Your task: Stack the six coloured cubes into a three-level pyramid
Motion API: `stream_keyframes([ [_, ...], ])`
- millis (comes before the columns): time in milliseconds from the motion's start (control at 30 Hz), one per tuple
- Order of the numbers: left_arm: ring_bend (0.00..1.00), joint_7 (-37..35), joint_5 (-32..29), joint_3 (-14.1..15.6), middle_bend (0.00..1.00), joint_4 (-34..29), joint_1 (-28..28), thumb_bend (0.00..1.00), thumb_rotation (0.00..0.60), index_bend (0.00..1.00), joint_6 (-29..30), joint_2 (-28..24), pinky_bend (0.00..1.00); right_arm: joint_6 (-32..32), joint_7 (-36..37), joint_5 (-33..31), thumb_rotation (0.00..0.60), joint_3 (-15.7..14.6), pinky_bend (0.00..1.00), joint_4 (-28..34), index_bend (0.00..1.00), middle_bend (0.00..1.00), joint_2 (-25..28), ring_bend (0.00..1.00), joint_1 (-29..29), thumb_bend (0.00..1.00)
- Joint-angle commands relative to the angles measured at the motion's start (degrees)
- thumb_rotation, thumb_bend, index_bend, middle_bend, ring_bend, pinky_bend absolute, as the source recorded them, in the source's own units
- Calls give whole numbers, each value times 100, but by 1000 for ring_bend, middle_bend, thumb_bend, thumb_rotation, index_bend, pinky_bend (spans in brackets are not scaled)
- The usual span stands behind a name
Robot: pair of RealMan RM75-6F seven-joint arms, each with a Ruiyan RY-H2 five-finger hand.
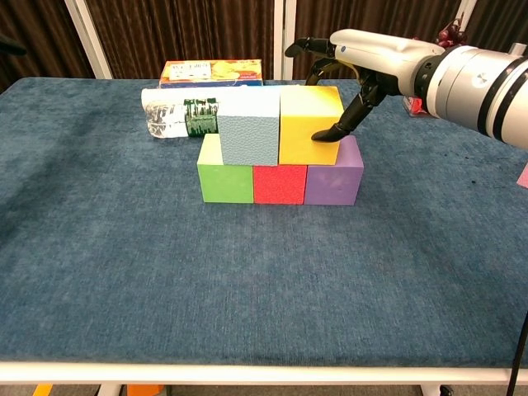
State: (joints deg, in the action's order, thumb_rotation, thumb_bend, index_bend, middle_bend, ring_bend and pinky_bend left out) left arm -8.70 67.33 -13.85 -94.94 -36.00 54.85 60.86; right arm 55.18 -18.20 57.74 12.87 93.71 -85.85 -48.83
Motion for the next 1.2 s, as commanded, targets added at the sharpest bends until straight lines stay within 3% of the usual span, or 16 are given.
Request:
stream_keyframes([
  [33, 81, 4, 0, 2, 130, 7, -2, 91, 600, 165, -2, 6, 39, 1, -9, 7, 600, -4, 0, -5, 0, 306, -3, 22, -1, 101],
  [267, 81, -22, -3, 2, 130, 22, 5, 91, 600, 165, -7, 9, 39, -23, -24, -3, 600, -16, 0, -31, 0, 290, -29, 22, -11, 101],
  [533, 81, -24, 2, 3, 130, 31, 8, 90, 600, 166, -1, 17, 39, -62, 20, 19, 600, -33, 0, 16, 0, 83, 0, 0, 2, 87],
  [733, 81, -37, 4, -7, 130, 17, 29, 90, 600, 165, 37, 4, 39, 1, 53, 121, 600, -47, 0, 191, 0, 4, 127, 0, 61, 83],
  [833, 81, -9, 13, 2, 130, -6, 69, 90, 600, 165, 81, -65, 39, 194, 148, 319, 600, -48, 0, 542, 0, 0, 487, 0, 231, 82],
  [1000, 81, 170, 33, 48, 130, 9, 232, 91, 600, 165, 373, -118, 39, 613, 372, 562, 600, -111, 0, 1063, 0, 41, 1576, 0, 762, 84],
  [1200, 81, 133, 82, 125, 130, -104, 432, 90, 600, 165, 567, -180, 39, 385, 753, 508, 600, -390, 0, 937, 0, 92, 2706, 0, 1240, 89],
])
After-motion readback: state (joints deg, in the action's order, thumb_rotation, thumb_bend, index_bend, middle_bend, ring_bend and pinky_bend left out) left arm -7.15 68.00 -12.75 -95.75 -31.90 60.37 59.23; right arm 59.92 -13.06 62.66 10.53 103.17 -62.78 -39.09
